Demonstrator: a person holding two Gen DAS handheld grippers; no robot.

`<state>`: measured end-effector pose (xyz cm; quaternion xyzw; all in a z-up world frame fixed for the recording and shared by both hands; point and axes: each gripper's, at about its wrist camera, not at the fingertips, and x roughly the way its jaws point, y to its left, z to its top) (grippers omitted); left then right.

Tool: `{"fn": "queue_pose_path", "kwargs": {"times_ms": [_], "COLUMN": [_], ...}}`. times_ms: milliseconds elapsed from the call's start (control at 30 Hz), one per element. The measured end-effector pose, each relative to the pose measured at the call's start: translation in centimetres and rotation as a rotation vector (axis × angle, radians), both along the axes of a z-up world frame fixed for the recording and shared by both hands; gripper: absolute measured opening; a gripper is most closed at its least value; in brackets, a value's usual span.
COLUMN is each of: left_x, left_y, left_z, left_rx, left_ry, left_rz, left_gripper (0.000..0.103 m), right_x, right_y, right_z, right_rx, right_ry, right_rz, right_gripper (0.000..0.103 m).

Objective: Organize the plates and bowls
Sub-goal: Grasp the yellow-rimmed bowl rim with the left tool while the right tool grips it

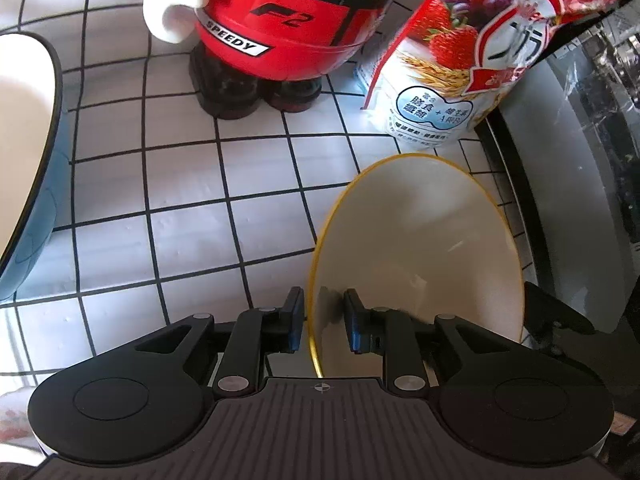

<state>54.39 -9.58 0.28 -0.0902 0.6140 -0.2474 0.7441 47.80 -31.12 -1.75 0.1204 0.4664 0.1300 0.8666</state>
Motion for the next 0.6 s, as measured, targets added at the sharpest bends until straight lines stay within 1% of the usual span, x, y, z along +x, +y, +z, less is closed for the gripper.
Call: {"fn": "queue_pose_path", "kwargs": {"times_ms": [133, 200, 267, 367, 467, 533, 600], "left_x": [-0.3, -0.5, -0.6, -1.0, -1.5, -1.8, -1.8], "left_y": [-0.2, -0.3, -0.4, -0.4, -0.4, -0.6, -1.0], "left_z": [0.0, 0.0, 0.1, 0.1, 0.2, 0.2, 0.3], "left_rx": [0.005, 0.010, 0.013, 0.010, 0.017, 0.029, 0.046], "left_ry": [-0.032, -0.042, -0.044, -0.059, -0.089, -0.101, -0.106], "left_rz": [-0.037, -0.040, -0.031, -0.019, -0.027, -0.023, -0.023], "left_gripper": [0.025, 0.026, 0.026, 0.026, 0.025, 0.026, 0.027], "right_x": [0.0, -0.1, -0.2, -0.4, -0.4, -0.4, -0.4], "right_y": [-1.5, -2.2, -2.7, -2.9, -3.3, -3.6, -3.7], "right_z": [-0.1, -0.2, -0.1, -0.1, -0.1, -0.1, 0.0], "right_rx": [0.088, 0.133, 0.154, 0.160, 0.180, 0.185, 0.177], "right_ry": [-0.013, -0.018, -0.021, -0.025, -0.026, -0.020, -0.011], "right_rz": [0.005, 0.000, -0.013, -0.027, -0.054, -0.074, -0.088], "right_gripper": [0.103, 0.102, 0.100, 0.097, 0.092, 0.087, 0.079]}}
